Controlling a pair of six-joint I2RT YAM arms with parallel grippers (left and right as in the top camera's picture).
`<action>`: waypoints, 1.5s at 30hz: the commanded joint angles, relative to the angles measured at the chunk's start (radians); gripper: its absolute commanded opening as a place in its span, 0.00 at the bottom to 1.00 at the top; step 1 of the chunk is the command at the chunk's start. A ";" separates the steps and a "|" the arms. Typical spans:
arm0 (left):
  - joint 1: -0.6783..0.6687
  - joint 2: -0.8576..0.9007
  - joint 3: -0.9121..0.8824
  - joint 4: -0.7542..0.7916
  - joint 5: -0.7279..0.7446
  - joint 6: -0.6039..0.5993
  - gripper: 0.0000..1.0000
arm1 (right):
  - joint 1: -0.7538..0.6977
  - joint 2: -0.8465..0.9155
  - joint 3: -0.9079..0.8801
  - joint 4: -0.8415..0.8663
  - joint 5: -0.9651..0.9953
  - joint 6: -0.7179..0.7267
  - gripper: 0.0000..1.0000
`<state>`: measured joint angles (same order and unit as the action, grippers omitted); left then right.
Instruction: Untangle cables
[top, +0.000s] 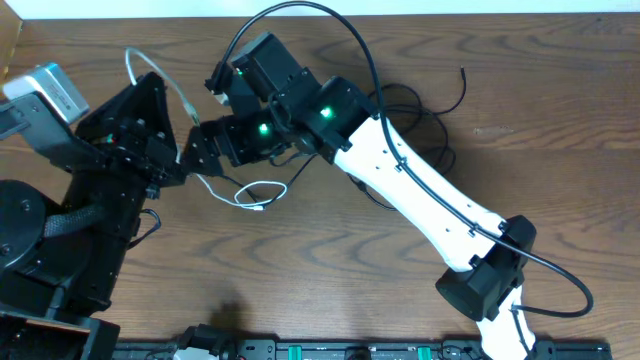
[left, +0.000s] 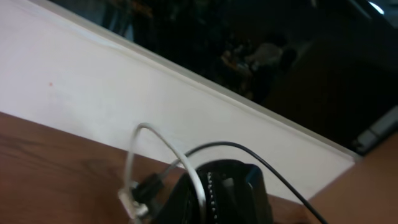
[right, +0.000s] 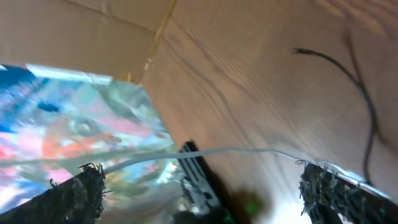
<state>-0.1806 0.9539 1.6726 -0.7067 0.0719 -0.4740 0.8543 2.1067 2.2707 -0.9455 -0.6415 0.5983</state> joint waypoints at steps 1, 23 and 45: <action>0.000 -0.001 0.015 0.005 0.056 0.005 0.08 | 0.015 0.007 0.005 0.015 0.003 0.066 0.98; 0.000 0.002 0.014 -0.057 -0.172 -0.104 0.07 | 0.145 0.007 0.005 -0.106 0.007 -0.466 0.99; 0.000 0.013 0.014 -0.212 -0.603 -0.105 0.07 | 0.109 0.007 0.005 -0.232 0.051 -0.616 0.99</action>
<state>-0.1806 0.9607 1.6726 -0.9169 -0.4980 -0.5770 0.9394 2.1067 2.2707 -1.1801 -0.6273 0.0978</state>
